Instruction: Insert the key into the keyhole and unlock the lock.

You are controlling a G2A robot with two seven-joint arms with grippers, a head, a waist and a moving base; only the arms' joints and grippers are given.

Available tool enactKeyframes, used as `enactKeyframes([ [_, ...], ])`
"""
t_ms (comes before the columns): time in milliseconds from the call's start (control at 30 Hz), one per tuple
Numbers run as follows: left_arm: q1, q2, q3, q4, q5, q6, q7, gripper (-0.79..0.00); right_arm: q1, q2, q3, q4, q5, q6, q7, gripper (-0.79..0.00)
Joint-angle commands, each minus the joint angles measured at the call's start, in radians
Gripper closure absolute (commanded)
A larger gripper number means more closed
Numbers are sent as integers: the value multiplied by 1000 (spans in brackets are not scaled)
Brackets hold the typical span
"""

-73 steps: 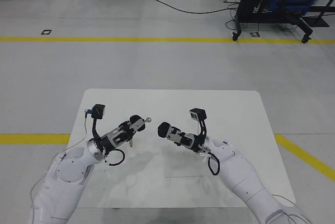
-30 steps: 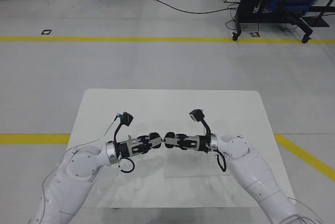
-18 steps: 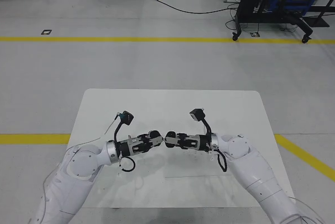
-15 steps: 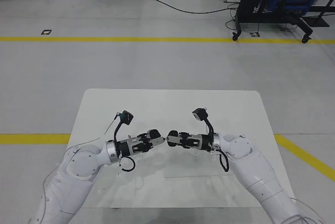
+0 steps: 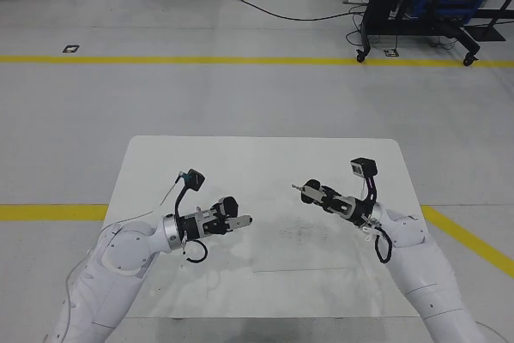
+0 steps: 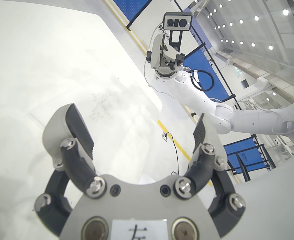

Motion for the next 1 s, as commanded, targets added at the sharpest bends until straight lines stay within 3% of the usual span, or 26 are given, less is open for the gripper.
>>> enactKeyframes([
  [0,0,0,-9,-19,30,15,30,-785,0,0,0,0,0,0,0,0],
  [167,67,24,-160,-187,261,121,106,-785,0,0,0,0,0,0,0,0],
  [300,189,51,-307,-383,576,298,7,-785,0,0,0,0,0,0,0,0],
  [400,263,59,-339,-490,830,473,-83,-785,0,0,0,0,0,0,0,0],
  [500,285,59,-266,-524,1035,550,-122,-785,0,0,0,0,0,0,0,0],
  [633,212,46,-110,-437,1188,597,-130,-785,0,0,0,0,0,0,0,0],
  [800,81,15,62,-284,1202,638,-142,-785,0,0,0,0,0,0,0,0],
  [967,1,-11,154,-209,1217,673,-166,-785,0,0,0,0,0,0,0,0],
])
